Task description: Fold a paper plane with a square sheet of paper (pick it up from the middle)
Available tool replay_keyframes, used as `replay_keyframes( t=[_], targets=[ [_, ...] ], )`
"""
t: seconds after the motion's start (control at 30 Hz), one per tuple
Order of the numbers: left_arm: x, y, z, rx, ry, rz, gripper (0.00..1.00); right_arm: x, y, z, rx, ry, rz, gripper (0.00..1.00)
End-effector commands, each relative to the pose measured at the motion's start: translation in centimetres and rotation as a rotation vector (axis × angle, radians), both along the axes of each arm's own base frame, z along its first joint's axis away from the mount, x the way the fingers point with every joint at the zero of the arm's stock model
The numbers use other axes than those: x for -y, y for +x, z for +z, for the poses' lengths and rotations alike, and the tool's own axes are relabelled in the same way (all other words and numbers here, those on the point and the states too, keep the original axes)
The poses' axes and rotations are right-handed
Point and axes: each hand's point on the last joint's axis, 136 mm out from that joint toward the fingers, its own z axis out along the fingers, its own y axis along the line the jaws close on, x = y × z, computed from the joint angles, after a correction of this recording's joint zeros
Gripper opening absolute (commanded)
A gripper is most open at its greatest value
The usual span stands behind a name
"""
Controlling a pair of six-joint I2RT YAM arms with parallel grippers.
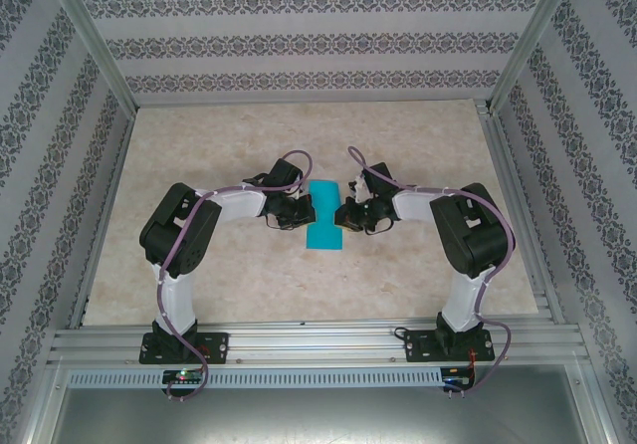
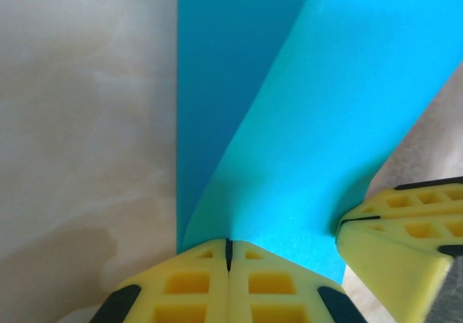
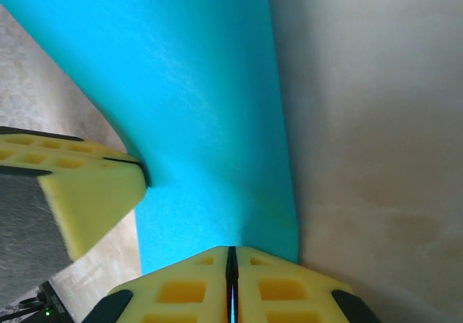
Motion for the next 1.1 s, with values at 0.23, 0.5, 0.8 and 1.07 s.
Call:
replay_keyframes(
  t=[0.23, 0.5, 0.8, 1.07],
  targets=[
    [-1.9, -3.1, -3.0, -0.105, 0.109, -0.021, 0.00, 0.5, 3.2, 0.7, 0.041, -0.010, -0.029, 0.11],
    [-1.9, -3.1, -2.9, -0.103, 0.111, -0.024, 0.00, 1.8, 2.2, -2.5, -0.021, -0.087, -0.043, 0.11],
    [-2.1, -3.3, -3.0, -0.106, 0.122, -0.030, 0.00, 1.4, 3.4, 1.9, 0.001, -0.032, -0.058, 0.12],
    [-2.2, -3.5, -2.9, -0.106, 0.128, -0.044, 0.00, 0.3, 6.3, 3.5, 0.044, 0.068, -0.053, 0.12]
  ],
)
